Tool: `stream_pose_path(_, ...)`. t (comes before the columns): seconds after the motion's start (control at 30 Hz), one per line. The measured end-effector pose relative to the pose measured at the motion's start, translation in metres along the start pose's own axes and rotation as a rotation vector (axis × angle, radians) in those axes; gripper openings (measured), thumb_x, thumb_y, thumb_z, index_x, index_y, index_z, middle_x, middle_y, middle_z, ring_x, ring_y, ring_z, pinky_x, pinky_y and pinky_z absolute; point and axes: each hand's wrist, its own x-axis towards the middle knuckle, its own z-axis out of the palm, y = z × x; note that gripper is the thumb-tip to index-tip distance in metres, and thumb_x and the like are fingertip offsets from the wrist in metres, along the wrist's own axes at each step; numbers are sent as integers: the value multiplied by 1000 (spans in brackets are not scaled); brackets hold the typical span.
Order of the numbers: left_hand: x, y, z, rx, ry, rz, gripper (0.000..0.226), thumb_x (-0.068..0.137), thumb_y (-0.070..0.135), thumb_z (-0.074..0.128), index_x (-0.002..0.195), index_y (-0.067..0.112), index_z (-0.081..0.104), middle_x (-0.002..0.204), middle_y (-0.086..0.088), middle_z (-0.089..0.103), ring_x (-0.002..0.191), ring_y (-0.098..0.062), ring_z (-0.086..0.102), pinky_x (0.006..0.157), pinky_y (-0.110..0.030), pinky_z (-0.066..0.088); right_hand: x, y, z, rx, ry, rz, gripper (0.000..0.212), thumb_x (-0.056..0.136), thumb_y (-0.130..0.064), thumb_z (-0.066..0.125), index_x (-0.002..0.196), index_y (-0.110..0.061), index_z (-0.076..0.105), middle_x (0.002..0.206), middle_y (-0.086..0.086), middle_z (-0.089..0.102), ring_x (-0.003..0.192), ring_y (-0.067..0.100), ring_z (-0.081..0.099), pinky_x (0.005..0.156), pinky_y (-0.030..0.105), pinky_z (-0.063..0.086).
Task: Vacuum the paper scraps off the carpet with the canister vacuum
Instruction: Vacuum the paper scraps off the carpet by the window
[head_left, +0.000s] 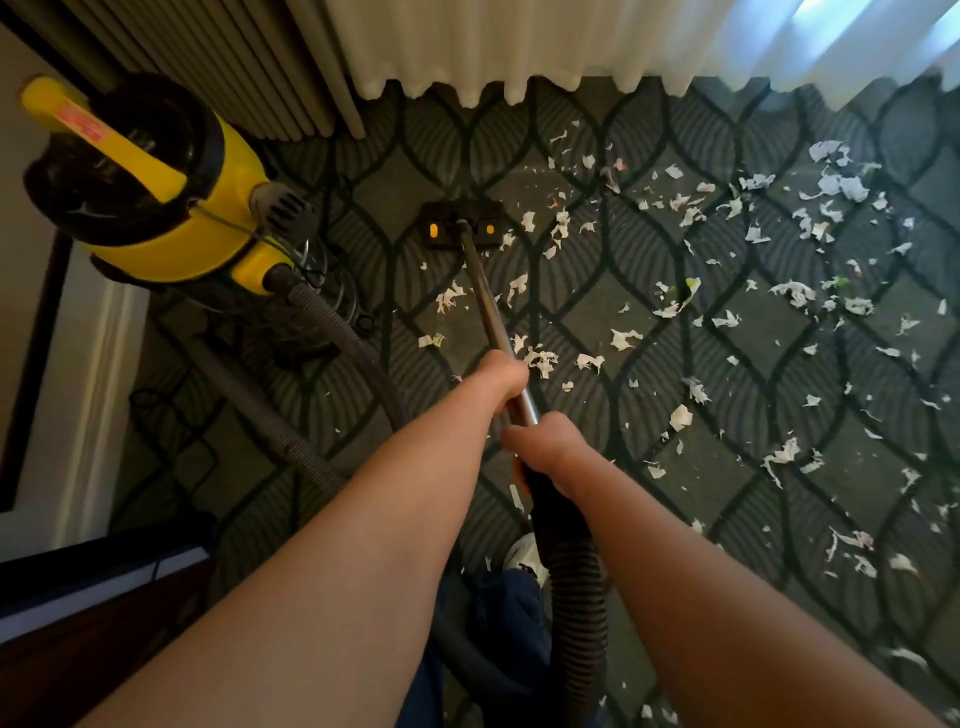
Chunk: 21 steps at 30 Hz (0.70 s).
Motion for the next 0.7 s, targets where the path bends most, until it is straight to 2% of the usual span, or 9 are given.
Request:
stream_pose_path(0.2, -11, -11, 6, 9, 9, 5, 41, 98, 23, 48, 134, 4, 44, 119, -15, 59, 104, -30, 62, 92, -41, 54, -8, 13, 3, 15, 0, -10, 14, 91, -15, 56, 83, -9, 46, 71, 8, 58, 54, 18, 56, 51, 28, 49)
stream_pose_path(0.37, -26, -20, 11, 14, -13, -16, 40, 98, 19, 47, 135, 4, 42, 118, -16, 60, 102, -30, 63, 90, -40, 55, -16, 30, 7, -11, -11, -6, 17, 90, -16, 57, 100, -3, 52, 71, 10, 61, 49, 19, 56, 52, 29, 52)
stream_pose_path(0.5, -43, -27, 15, -6, -29, -26, 39, 97, 15, 46, 135, 4, 41, 118, -17, 61, 104, -31, 64, 92, -43, 54, -31, 40, 5, -26, -16, -8, 14, 89, -15, 57, 91, -3, 52, 61, 9, 59, 45, 20, 54, 55, 31, 52)
stream_pose_path(0.6, -54, -32, 18, -1, -30, -20, 41, 97, 15, 46, 136, 3, 41, 122, -18, 59, 107, -31, 62, 94, -41, 53, -45, 45, 1, -68, -28, -6, 14, 90, -17, 56, 88, -4, 52, 51, 6, 58, 38, 16, 52, 45, 24, 48)
stream_pose_path(0.7, -61, -39, 21, 33, -10, -22, 41, 99, 14, 45, 137, 2, 40, 126, -18, 56, 111, -32, 59, 92, -38, 52, -54, 52, 0, -71, -35, 3, 13, 89, -16, 56, 88, -4, 53, 52, 5, 58, 36, 15, 52, 42, 22, 46)
